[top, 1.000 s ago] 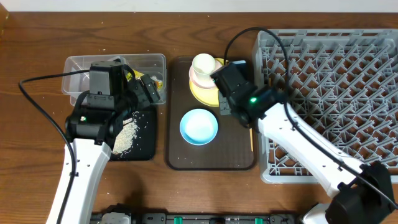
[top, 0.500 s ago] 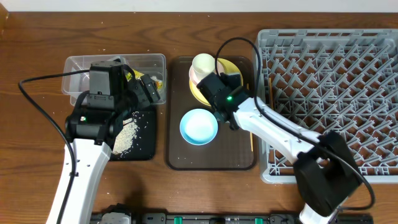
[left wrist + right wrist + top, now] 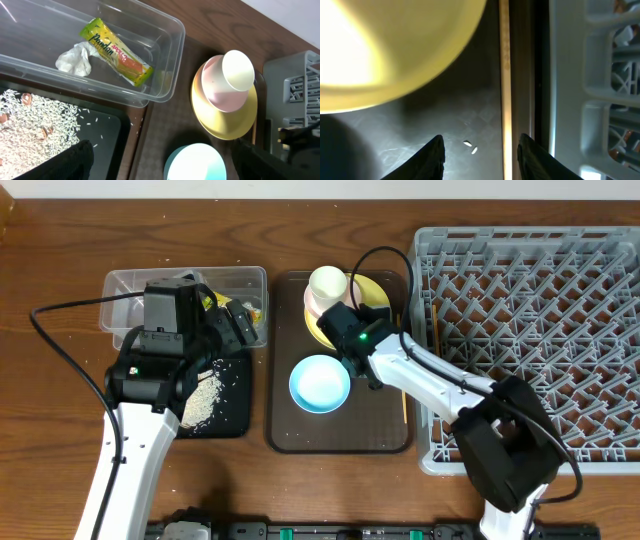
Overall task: Sort waste into correct bins and load items into the dishwasher rack
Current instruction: 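Lower and close the right gripper on the second chopstick, then carry the chopstick right and lower it into the grey rack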
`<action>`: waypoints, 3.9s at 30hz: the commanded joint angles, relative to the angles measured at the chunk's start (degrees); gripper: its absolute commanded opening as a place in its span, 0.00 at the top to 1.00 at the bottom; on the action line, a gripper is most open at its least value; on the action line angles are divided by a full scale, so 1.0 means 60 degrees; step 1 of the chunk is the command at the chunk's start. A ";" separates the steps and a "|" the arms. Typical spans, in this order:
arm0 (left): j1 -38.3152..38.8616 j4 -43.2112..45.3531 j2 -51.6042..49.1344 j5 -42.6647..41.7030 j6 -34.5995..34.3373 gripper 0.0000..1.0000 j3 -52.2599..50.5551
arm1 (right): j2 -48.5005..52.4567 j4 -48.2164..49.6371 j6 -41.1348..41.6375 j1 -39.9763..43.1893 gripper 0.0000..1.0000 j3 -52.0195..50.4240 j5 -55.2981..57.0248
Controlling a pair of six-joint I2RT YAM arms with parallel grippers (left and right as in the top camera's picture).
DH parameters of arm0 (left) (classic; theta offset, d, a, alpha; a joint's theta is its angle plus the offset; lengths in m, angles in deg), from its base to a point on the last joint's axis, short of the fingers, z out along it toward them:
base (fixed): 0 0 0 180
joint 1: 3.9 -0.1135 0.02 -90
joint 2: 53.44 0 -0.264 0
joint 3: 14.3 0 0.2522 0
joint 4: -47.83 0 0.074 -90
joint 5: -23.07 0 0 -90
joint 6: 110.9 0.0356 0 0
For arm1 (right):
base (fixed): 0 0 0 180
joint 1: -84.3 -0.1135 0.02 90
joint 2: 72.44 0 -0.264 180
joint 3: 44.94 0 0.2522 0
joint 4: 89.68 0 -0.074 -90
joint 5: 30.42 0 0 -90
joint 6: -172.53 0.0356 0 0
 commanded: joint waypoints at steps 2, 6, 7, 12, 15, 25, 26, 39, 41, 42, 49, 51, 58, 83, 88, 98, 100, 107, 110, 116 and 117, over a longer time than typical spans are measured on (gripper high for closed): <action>-0.0040 -0.0029 0.0000 0.0055 0.0015 0.10 0.0113 | 0.0335 -0.0033 0.0262 0.0076 0.54 -0.0076 0.0168; -0.0040 -0.0029 0.0000 0.0055 0.0015 0.10 0.0113 | 0.0419 -0.0029 0.0233 0.0076 0.55 -0.0098 0.0098; -0.0040 -0.0029 0.0000 0.0055 0.0015 0.10 0.0113 | 0.0426 -0.0036 0.0229 0.0084 0.55 -0.0109 0.0098; -0.0044 -0.0029 0.0000 0.0055 0.0015 0.10 0.0113 | 0.0433 -0.0033 0.0186 0.0259 0.56 -0.0222 -0.0164; -0.0040 -0.0029 0.0000 0.0055 0.0015 0.10 0.0113 | 0.0433 -0.0025 0.0160 0.0382 0.56 -0.0353 -0.0273; -0.0040 -0.0029 0.0000 0.0055 0.0015 0.10 0.0113 | 0.0433 0.1089 -0.0459 0.0750 0.55 -0.1151 -0.1377; -0.0040 -0.0029 0.0000 0.0055 0.0015 0.10 0.0113 | 0.0433 0.1166 -0.0481 0.0754 0.55 -0.1195 -0.1453; -0.0040 -0.0029 0.0000 0.0055 0.0015 0.10 0.0113 | 0.0433 0.1107 -0.0481 0.0758 0.55 -0.1224 -0.1843; -0.0040 -0.0029 0.0000 0.0055 0.0015 0.10 0.0113 | 0.0433 0.1045 -0.0481 0.0780 0.54 -0.1224 -0.1869; -0.0040 -0.0029 0.0000 0.0055 0.0015 0.10 0.0113 | 0.0433 0.1031 -0.0481 0.0805 0.54 -0.1224 -0.1912; -0.0040 -0.0029 0.0000 0.0055 0.0015 0.10 0.0113 | 0.0433 0.0984 -0.0663 0.1249 0.51 -0.1231 -0.3016; -0.0040 -0.0029 0.0000 0.0055 0.0015 0.10 0.0113 | 0.0433 0.0998 -0.0736 0.1362 0.50 -0.1231 -0.3515; -0.0040 -0.0029 0.0000 0.0055 0.0015 0.10 0.0113 | 0.0433 0.1093 -0.0732 0.1486 0.51 -0.1231 -0.4342; -0.0040 -0.0029 0.0000 0.0055 0.0015 0.10 0.0113 | 0.0433 0.1002 -0.0725 0.1486 0.87 -0.1235 -0.3512; -0.0040 -0.0029 0.0000 0.0055 0.0015 0.10 0.0113 | 0.0433 0.0980 -0.0725 0.1486 0.84 -0.1235 -0.3508; -0.0040 -0.0029 0.0000 0.0055 0.0015 0.10 0.0113 | 0.0433 0.1144 -0.0725 0.1486 0.85 -0.1239 -0.3224; -0.0040 -0.0029 0.0000 0.0055 0.0018 0.10 0.0113 | 0.0433 0.1140 -0.0725 0.1486 0.89 -0.1242 -0.3224; -0.0040 -0.0029 0.0000 0.0055 0.0015 0.10 0.0113 | 0.0433 0.1144 -0.0718 0.1486 0.91 -0.1257 -0.3224; -0.0040 -0.0029 0.0000 0.0055 0.0015 0.10 0.0113 | 0.0433 0.1126 -0.0710 0.1486 0.95 -0.1257 -0.3224; -0.0040 -0.0029 0.0000 0.0055 0.0015 0.10 0.0113 | 0.0419 0.1002 -0.0608 0.1486 0.99 -0.1249 -0.3300; -0.0040 -0.0029 0.0000 0.0055 0.0015 0.10 0.0113 | 0.0404 0.0958 -0.0612 0.1490 0.99 -0.1235 -0.3300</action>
